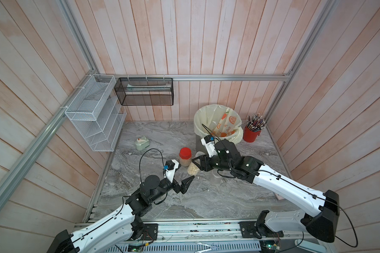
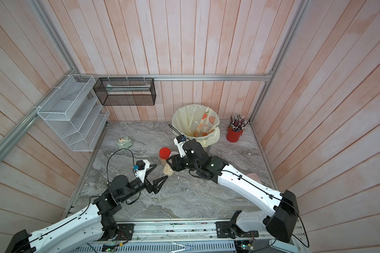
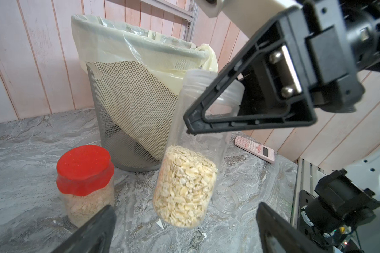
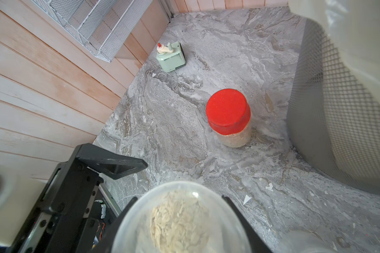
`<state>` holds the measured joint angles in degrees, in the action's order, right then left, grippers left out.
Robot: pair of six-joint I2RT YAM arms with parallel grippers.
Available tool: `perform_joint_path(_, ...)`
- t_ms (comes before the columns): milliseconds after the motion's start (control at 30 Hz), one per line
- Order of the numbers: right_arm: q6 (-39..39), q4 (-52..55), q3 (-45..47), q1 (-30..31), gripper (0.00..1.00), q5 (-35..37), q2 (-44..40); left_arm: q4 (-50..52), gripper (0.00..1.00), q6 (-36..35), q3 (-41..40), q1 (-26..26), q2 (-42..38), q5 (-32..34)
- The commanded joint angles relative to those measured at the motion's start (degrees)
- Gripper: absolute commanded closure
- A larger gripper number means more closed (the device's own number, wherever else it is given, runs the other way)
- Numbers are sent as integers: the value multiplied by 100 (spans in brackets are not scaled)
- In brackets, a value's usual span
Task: Empty expired oatmeal from jars
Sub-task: Pick up the jar from the center of the board.
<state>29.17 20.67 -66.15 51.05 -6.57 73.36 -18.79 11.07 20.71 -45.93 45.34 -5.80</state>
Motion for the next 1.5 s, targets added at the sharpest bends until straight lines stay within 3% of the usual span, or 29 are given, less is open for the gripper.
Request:
perform_joint_path(0,119,-58,-198,-27,68,-277,-220,-292,1,-232,271,-32,240,-149)
perform_joint_path(367,177,-114,-146,-30,68,-406,-375,-314,8,-430,552,-45,662,-452)
perform_joint_path(800,234,-203,-56,-25,69,-478,-465,-333,23,-577,732,-45,1011,-684)
perform_joint_path(1200,289,-263,33,-23,69,-515,-512,-275,29,-781,872,-41,1109,-718)
perform_joint_path(1467,291,-315,115,6,69,-622,-525,-310,44,-773,895,-39,1228,-833)
